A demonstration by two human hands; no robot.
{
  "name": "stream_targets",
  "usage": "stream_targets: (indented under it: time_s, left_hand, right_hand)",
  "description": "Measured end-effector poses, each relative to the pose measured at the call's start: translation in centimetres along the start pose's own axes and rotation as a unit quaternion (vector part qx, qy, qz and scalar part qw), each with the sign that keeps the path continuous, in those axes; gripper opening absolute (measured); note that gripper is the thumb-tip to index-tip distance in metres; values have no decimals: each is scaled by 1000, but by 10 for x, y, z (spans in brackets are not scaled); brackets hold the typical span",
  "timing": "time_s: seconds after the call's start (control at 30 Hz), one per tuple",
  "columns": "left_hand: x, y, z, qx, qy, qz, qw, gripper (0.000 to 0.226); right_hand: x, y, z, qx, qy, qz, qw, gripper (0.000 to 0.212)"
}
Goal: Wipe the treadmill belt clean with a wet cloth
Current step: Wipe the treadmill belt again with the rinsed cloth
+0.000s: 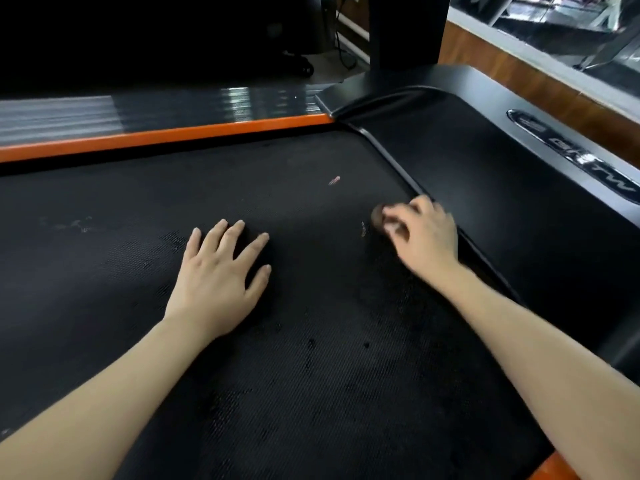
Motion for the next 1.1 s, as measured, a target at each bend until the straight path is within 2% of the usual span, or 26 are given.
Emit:
stream_targets:
  time_s: [0.07,0.13,0.2,0.3,0.37,0.43,0.5,0.53,0.6,0.63,0.7,0.77,0.8,0.83,0.87,0.93,0.97,1.03,1.1]
  left_hand:
    - [0,1,0,-1,3,1,1000,64]
    - [1,1,0,-2,-1,2,1000,65]
    - [1,1,0,-3,-3,1,1000,65]
    - [0,0,-1,-5,-1,1,1000,63]
    - [-1,-2,-2,-6,-2,0,1000,62]
    - [-1,-3,-2,-7,5,-3,1000,61]
    - [-1,-2,-2,-8,7,-5,1000,60]
    - [-1,-1,-1,-7,10,-6,1000,60]
    - [0,-1,1,-5,13,-8,1000,60]
    - [0,0,1,-5,10,-8,1000,60]
    - [0,-1,0,-5,11,-10,1000,60]
    - [-1,-2,-2,-7,10,-6,1000,60]
    - [-1,-2,-3,-7,9,-5,1000,60]
    - [-1,-2,-2,-7,10,-7,1000,60]
    - [-1,-3,-2,-7,10,-10,1000,60]
    - [-2,-2,-2,-6,7,-11,1000,61]
    - [-1,-2,-1,-4,7,-12,1000,61]
    - [-1,-2,0,-3,6,-10,1000,61]
    - [0,-2,0,-4,4,-9,1000,61]
  right_hand:
    - [-7,12,18,-119,-15,-15,993,24]
    - [-6,-10,15,-132,-19,-3,991,24]
    - [2,-52,-11,-32,-2,56,998,27]
    - [12,-94,-62,157,-29,132,978,34]
    - [12,-76,-52,181,-38,107,977,32]
    - [8,-30,-16,99,14,31,994,27]
    - [2,20,19,-66,1,-27,997,25]
    - [-1,32,27,-134,-6,-36,990,26]
    - [-2,14,26,-185,-12,-28,982,24]
    - [0,-9,19,-152,8,-3,988,22]
    - [0,-61,-13,5,25,69,997,25]
    - [2,-81,-42,128,-25,113,985,33]
    - [3,-74,-39,154,-39,110,981,33]
    - [3,-61,-26,144,-36,88,985,30]
    - [2,-43,-7,97,-16,60,993,27]
    - [-7,-4,29,-51,-26,0,998,26]
    - [-11,4,37,-94,-39,-5,995,28]
    - [-12,-9,30,-92,-57,16,994,29]
    - [1,-38,-7,0,-23,81,996,30]
Point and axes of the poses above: each hand's wrist, its own z-axis towards the middle knuckle, its own x-axis out of the back of the hand, y = z × x, the point moved 6 cm from there along z, towards the middle knuckle, and after that the axes turned 4 degrees about -y, right-handed, at the moved point
